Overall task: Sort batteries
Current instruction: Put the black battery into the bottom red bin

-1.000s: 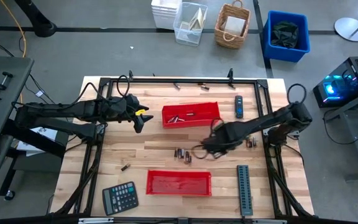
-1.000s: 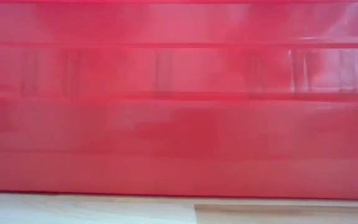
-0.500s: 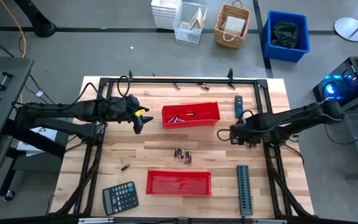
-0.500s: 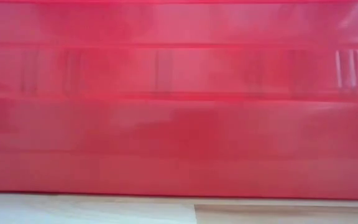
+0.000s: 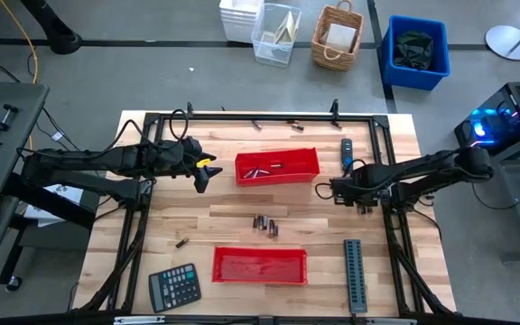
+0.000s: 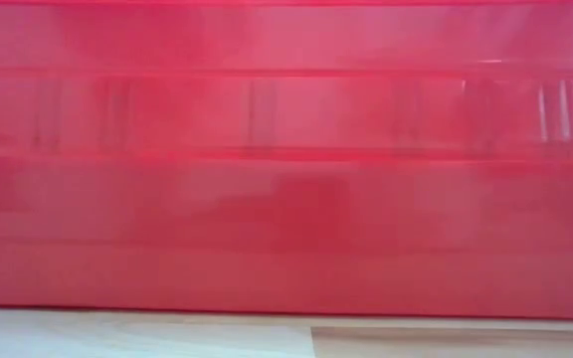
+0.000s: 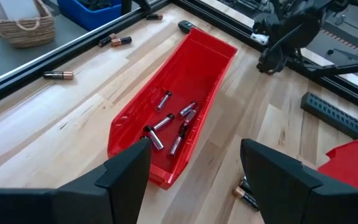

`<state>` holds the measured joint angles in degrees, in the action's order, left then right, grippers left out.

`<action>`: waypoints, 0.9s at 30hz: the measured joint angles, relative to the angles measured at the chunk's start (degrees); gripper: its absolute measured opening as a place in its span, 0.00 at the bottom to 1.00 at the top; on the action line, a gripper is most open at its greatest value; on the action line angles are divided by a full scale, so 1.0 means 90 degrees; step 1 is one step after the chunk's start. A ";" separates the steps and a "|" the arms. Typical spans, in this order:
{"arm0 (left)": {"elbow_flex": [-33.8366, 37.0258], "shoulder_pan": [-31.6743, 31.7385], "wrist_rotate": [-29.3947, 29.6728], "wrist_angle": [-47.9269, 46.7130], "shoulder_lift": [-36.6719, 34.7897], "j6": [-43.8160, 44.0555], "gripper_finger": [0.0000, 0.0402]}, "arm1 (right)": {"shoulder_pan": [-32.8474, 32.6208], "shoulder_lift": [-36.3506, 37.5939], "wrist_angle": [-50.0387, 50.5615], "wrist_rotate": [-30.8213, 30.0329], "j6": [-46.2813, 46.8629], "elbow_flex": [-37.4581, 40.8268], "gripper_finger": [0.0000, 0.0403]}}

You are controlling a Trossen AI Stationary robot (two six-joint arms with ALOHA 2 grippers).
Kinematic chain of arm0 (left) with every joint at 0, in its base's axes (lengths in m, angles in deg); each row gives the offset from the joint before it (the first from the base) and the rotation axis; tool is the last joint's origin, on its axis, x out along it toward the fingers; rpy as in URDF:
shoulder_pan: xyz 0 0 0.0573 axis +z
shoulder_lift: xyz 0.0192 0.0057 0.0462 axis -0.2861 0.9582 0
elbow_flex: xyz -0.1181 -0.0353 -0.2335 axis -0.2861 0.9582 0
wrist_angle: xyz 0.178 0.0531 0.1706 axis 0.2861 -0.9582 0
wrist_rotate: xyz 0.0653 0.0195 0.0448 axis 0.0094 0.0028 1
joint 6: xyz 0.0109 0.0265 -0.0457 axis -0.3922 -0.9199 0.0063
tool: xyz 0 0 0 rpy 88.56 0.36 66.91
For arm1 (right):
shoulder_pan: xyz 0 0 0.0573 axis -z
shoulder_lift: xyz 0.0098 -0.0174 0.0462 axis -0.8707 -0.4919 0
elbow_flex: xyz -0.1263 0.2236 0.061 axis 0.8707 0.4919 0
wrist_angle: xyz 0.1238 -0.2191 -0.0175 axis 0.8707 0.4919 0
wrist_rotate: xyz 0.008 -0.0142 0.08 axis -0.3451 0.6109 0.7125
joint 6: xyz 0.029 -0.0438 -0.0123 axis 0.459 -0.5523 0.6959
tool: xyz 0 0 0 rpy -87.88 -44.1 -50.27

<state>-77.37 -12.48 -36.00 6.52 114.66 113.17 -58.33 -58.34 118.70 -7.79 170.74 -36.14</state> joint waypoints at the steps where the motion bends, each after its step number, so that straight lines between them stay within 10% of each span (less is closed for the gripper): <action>1: 0.0000 0.0000 0.0000 0.0000 0.0000 0.0018 0.60 | 0.0008 -0.0006 -0.0077 0.0026 -0.0002 0.0017 0.46; 12: 0.0000 0.0002 0.0036 -0.0007 0.0000 0.0028 0.60 | 0.0004 -0.0108 -0.0633 0.0288 -0.0011 0.0234 0.45; 19: 0.0000 0.0002 0.0033 -0.0005 0.0000 -0.0176 0.60 | -0.0064 -0.0331 -0.0926 0.0378 -0.0518 0.0214 0.11; 27: 0.0000 0.0037 -0.0059 -0.0040 -0.0002 -0.0470 0.60 | -0.0923 -0.0245 -0.1362 0.0038 -0.1362 -0.1568 0.08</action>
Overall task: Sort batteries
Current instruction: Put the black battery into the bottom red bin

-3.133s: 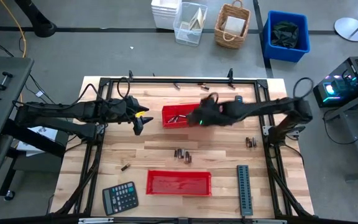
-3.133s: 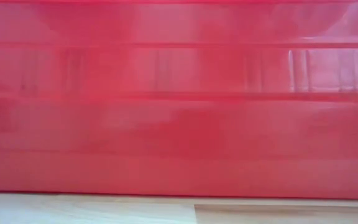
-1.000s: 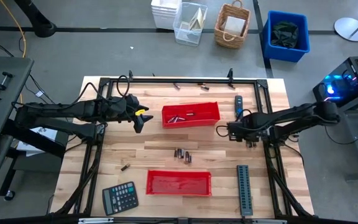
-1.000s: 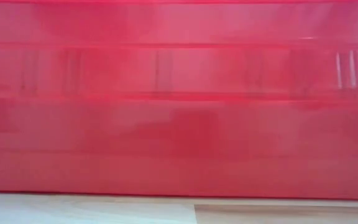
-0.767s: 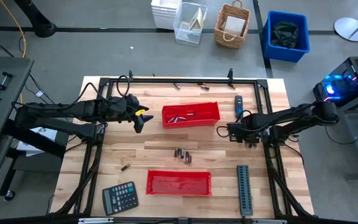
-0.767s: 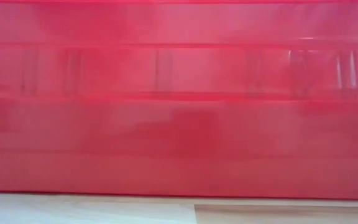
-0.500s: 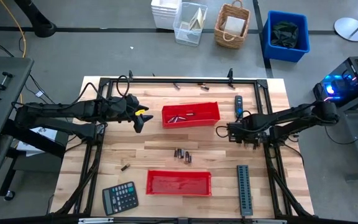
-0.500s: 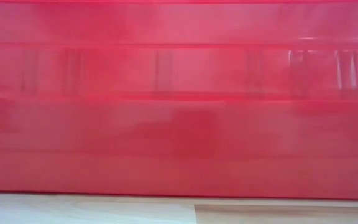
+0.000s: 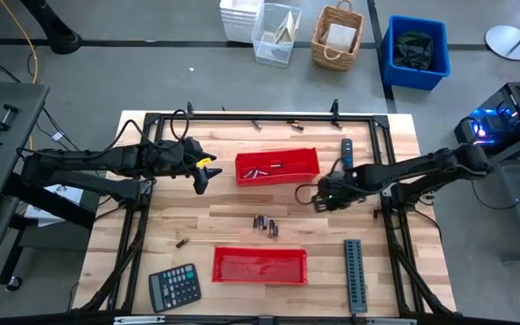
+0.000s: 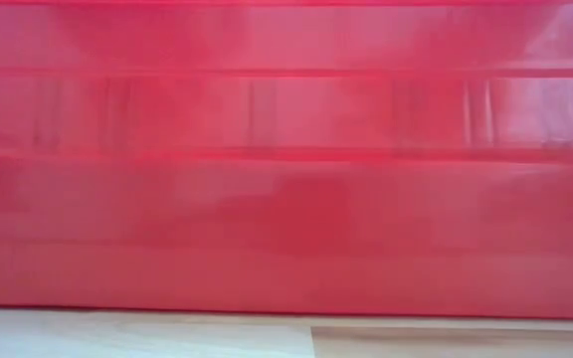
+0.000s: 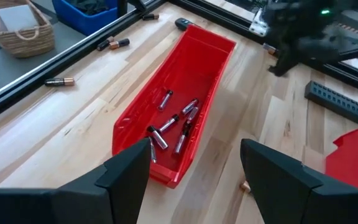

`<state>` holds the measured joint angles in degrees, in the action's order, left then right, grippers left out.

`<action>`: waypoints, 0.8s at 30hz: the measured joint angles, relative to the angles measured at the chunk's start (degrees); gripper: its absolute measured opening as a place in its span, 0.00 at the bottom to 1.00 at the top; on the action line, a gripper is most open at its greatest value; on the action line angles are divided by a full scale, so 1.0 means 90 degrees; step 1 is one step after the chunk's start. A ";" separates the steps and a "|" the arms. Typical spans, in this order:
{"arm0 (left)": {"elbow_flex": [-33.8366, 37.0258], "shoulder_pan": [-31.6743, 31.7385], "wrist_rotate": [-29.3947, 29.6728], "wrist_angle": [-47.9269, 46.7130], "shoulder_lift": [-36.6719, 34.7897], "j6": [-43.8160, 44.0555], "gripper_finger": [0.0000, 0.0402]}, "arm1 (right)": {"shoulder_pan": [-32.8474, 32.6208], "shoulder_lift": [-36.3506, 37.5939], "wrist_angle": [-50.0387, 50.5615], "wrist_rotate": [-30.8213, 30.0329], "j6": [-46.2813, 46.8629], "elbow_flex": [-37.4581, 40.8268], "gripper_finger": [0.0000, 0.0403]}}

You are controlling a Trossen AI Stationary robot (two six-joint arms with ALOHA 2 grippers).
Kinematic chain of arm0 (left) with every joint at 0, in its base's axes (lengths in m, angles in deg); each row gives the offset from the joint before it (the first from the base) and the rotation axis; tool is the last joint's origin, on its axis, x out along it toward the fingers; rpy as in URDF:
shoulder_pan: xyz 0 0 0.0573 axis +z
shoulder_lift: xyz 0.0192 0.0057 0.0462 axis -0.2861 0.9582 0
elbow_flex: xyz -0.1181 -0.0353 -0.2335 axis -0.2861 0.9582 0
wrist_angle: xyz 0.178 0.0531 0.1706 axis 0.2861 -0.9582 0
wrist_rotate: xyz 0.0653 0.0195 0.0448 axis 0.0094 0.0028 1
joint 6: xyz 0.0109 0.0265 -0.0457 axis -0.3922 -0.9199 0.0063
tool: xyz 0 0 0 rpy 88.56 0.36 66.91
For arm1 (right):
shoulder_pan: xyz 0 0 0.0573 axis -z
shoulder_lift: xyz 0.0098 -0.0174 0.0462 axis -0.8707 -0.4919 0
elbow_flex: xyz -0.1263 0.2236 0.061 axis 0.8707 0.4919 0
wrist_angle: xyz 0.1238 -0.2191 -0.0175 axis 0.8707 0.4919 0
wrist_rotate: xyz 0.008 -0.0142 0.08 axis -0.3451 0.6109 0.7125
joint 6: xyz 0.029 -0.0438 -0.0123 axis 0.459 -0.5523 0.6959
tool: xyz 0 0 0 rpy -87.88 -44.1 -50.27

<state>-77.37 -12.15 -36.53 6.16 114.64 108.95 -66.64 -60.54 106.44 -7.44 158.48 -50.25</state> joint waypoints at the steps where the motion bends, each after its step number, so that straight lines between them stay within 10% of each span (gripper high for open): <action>1: 0.0000 0.0003 -0.0001 -0.0008 0.0000 0.0000 0.60 | -0.0203 -0.0024 -0.0332 -0.0157 -0.0056 -0.0287 0.08; 9: 0.0000 0.0004 -0.0012 -0.0028 0.0000 0.0000 0.60 | -0.1547 -0.1144 -0.2079 -0.0101 -0.1163 -0.2179 0.08; 17: 0.0000 0.0004 -0.0022 -0.0028 0.0000 0.0000 0.60 | -0.1784 -0.3366 -0.1873 0.1966 -0.2750 -0.3653 0.09; 24: 0.0000 0.0001 -0.0196 -0.0067 0.0000 0.0010 0.60 | -0.1653 -0.4021 0.0173 0.1876 -0.3658 -0.4952 0.39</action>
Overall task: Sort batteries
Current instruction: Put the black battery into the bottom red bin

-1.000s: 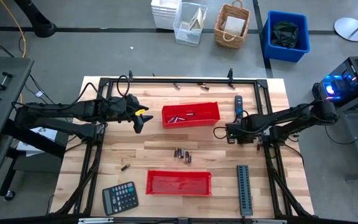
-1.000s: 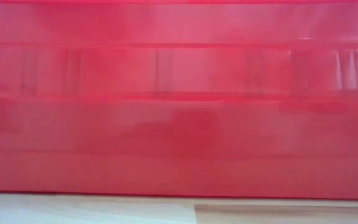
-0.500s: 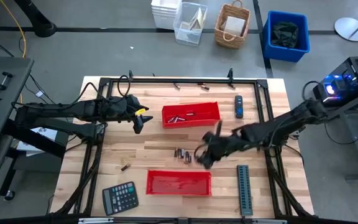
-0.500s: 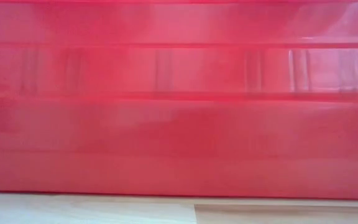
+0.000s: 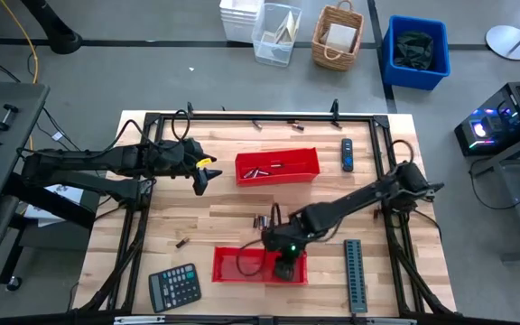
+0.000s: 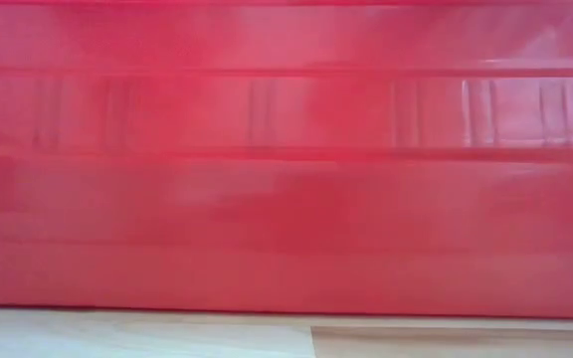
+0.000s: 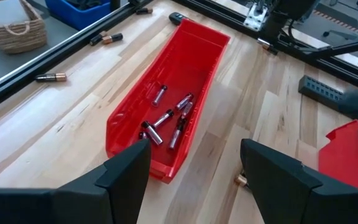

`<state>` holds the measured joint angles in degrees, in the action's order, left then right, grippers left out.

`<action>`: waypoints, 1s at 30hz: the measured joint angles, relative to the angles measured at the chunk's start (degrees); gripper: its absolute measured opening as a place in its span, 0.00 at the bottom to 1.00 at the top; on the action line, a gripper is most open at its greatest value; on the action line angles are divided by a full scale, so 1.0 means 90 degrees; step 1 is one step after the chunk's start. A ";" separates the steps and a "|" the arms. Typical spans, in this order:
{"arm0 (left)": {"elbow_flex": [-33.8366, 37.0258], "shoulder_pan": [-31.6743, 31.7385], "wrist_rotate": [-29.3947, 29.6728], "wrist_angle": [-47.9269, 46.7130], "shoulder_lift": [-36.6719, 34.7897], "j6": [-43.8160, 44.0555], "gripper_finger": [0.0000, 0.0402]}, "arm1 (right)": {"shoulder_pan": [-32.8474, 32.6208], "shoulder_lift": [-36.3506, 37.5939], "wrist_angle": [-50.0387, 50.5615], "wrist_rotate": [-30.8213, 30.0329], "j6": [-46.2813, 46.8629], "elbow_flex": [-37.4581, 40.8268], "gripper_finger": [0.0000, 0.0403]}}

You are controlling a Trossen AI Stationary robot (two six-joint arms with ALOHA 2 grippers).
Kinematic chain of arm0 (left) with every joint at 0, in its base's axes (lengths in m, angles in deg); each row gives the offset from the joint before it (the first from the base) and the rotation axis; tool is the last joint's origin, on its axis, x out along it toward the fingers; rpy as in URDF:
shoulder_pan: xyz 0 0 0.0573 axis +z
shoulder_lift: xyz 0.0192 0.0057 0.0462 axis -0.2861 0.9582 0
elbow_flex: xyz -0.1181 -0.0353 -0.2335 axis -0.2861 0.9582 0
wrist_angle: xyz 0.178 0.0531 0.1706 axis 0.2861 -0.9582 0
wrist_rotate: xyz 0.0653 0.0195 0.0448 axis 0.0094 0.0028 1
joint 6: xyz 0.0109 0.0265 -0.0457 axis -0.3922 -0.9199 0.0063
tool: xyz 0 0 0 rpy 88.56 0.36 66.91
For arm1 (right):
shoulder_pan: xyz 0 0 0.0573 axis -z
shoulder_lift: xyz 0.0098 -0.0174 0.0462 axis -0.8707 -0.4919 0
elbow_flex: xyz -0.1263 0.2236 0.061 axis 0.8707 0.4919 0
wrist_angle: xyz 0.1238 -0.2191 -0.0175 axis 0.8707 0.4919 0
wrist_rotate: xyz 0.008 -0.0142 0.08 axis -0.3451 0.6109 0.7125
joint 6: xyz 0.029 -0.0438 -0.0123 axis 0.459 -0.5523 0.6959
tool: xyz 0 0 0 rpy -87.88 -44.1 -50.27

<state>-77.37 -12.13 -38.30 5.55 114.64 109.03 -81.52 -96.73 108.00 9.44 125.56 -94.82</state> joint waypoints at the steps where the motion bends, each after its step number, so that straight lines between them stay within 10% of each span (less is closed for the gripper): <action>1: 0.0000 0.0000 -0.0002 -0.0002 0.0000 -0.0002 0.60 | 0.0037 0.0030 0.0452 -0.0128 -0.0109 -0.0197 0.44; 8: 0.0000 0.0005 -0.0002 -0.0036 0.0000 0.0000 0.60 | 0.0303 0.0690 0.4450 -0.2100 0.1092 -0.0201 0.57; 18: 0.0000 0.0005 0.0066 -0.0036 0.0000 -0.0007 0.60 | 0.0864 0.3417 0.2939 -0.1497 0.5725 0.4145 0.56; 30: 0.0000 0.0005 0.0088 -0.0034 0.0000 -0.0291 0.60 | 0.0513 0.3007 0.2796 -0.1743 0.9687 0.5333 0.56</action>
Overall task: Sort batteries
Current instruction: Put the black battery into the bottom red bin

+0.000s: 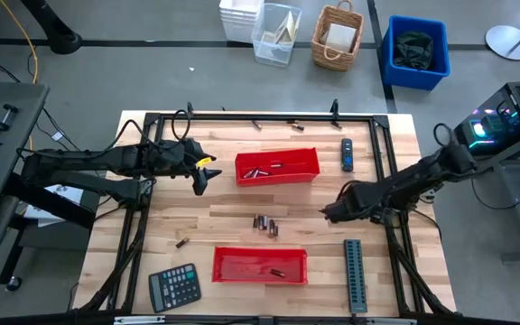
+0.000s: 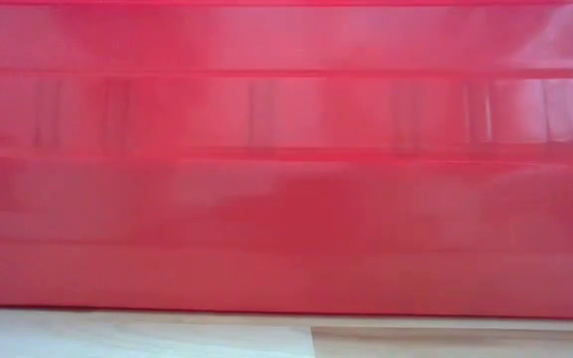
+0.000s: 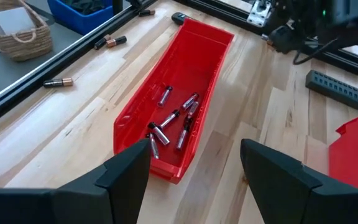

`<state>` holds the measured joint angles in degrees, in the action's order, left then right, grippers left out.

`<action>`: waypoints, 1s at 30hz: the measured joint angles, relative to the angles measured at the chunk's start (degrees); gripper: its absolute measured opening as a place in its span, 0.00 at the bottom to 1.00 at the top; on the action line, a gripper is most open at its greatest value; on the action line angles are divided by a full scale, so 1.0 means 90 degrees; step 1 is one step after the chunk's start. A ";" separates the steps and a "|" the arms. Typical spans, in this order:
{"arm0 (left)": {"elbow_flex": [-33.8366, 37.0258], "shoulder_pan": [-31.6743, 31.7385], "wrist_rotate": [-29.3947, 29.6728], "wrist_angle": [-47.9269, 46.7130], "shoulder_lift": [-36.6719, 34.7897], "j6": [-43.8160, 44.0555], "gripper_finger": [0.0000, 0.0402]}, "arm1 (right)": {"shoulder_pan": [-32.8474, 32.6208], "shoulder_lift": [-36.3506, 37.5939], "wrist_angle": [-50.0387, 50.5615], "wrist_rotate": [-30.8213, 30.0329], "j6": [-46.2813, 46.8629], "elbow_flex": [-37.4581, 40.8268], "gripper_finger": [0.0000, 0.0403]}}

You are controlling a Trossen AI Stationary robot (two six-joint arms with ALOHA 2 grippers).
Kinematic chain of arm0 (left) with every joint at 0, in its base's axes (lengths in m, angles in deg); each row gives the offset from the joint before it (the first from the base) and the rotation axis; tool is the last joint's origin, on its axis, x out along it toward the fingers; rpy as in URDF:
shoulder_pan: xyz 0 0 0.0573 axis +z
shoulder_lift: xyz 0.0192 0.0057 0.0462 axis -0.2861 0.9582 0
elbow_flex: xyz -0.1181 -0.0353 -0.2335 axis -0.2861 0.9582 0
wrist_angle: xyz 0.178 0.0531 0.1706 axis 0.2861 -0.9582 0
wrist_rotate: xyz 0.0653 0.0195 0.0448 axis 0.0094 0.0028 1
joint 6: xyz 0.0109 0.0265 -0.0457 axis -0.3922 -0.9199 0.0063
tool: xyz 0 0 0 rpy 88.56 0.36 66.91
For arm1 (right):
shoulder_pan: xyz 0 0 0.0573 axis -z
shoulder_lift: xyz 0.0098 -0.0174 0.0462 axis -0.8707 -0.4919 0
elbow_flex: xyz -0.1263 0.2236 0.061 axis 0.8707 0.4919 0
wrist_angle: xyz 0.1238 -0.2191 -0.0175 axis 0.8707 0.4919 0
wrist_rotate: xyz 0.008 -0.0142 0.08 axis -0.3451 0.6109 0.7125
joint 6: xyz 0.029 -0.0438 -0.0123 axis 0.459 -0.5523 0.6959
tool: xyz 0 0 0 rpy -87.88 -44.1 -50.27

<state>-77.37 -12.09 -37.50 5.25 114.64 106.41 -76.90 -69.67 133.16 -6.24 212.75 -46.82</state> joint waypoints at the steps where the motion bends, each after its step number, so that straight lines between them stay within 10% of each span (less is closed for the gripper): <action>1: 0.0000 0.0000 -0.0001 0.0000 0.0000 0.0000 0.60 | -0.0017 -0.0090 -0.0038 0.0044 0.0061 0.0103 0.56; 30: 0.0000 0.0007 -0.0169 0.0000 0.0000 0.0351 0.60 | -0.0157 -0.0042 -0.1081 -0.0591 -0.0386 0.1372 0.54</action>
<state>-77.37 -12.02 -39.02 5.25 114.64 109.57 -78.31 -70.05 123.43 -11.57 209.27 -34.47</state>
